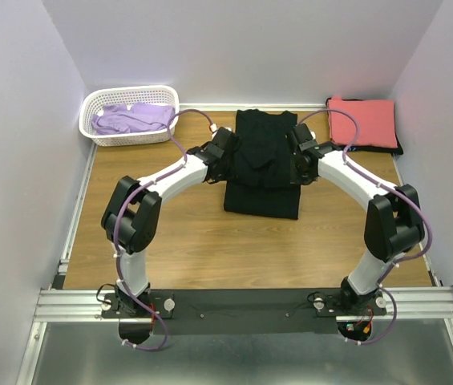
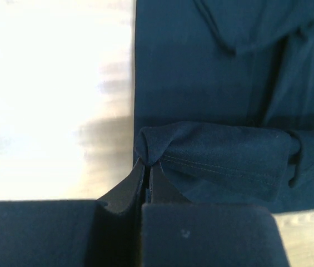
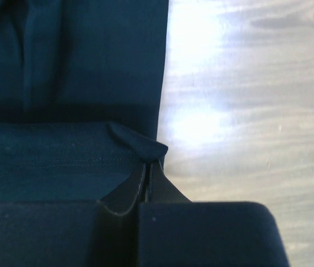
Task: Fold and stack the t-shirts
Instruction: Fold the tshirt
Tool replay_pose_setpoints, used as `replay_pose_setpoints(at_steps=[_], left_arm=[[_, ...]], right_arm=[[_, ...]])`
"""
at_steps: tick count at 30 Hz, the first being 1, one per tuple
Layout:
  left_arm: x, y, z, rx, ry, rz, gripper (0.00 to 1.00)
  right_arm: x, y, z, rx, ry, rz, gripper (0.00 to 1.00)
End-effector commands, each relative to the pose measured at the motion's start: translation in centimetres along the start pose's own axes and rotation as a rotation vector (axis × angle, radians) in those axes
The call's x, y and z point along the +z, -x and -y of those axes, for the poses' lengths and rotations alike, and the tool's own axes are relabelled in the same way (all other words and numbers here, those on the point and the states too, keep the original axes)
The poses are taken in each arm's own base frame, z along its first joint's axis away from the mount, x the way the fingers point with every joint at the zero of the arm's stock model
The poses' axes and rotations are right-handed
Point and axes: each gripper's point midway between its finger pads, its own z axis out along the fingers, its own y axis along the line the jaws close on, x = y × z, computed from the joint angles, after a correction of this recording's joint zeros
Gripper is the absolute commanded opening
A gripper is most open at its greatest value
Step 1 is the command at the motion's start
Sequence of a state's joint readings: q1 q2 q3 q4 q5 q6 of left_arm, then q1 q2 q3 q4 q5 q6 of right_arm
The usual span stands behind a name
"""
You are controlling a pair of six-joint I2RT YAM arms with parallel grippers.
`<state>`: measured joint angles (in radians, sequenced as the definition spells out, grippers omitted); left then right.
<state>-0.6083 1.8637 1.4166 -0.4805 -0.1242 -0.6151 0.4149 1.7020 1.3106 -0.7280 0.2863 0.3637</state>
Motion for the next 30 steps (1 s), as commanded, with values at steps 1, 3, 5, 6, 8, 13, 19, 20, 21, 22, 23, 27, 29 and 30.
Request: replay_pose_setpoints(at_steps=[1,3,5,6,8,13,19,20,21,22,23,27,29,30], left_arm=[[2.1,3.1,-1.2,0.015,0.05,0.103,0.01],[2.8,3.3,-1.2,0.015,0.046,0.105,0.01],[3.6,3.2,-1.5,0.011,0.053,0.102,0.01],[3.9,3.4,-1.6,0.008,0.052,0.111,0.01],[4.6,3.2,-2.2,-0.001,0.061,0.107,0.01],[5.9,2.8,-2.8,-0.017,0.07,0.106,0.01],[7.3,2.4,-3.2,-0.028,0.084,0.105,0.01],[7.5,2.5,-3.3,-0.03,0.089,0.11,0.02],[7.7,2.5,-3.4,-0.032,0.097,0.111,0.03],[7.9,2.3,-3.6,-0.032,0.102,0.108,0.04],[8.0,2.2,-3.7,-0.033,0.108,0.109,0.06],[8.0,2.5,-4.0,-0.038,0.12,0.128,0.26],[7.7,2.8,-3.9,-0.043,0.117,0.141,0.44],[7.6,3.0,-4.0,-0.047,0.116,0.149,0.51]], right_arm=[[1.8,2.7,1.1,-0.027,-0.071,0.072,0.01],[2.3,2.8,1.2,-0.026,-0.075,0.072,0.0],[3.1,3.1,1.3,-0.025,-0.079,0.082,0.01],[3.4,3.1,1.4,-0.025,-0.079,0.082,0.01],[3.9,3.4,1.6,-0.025,-0.085,0.092,0.01],[5.1,3.9,1.8,-0.023,-0.086,0.108,0.0],[7.5,3.2,1.5,-0.019,-0.082,0.103,0.01],[7.8,2.9,1.5,-0.02,-0.082,0.097,0.01],[8.0,2.8,1.4,-0.02,-0.082,0.097,0.02],[8.4,2.6,1.4,-0.022,-0.084,0.095,0.04],[8.6,2.5,1.5,-0.025,-0.087,0.095,0.05],[8.7,2.8,1.7,-0.031,-0.097,0.107,0.17],[8.4,3.0,1.5,-0.028,-0.088,0.114,0.23],[7.8,3.4,1.5,-0.025,-0.078,0.128,0.28]])
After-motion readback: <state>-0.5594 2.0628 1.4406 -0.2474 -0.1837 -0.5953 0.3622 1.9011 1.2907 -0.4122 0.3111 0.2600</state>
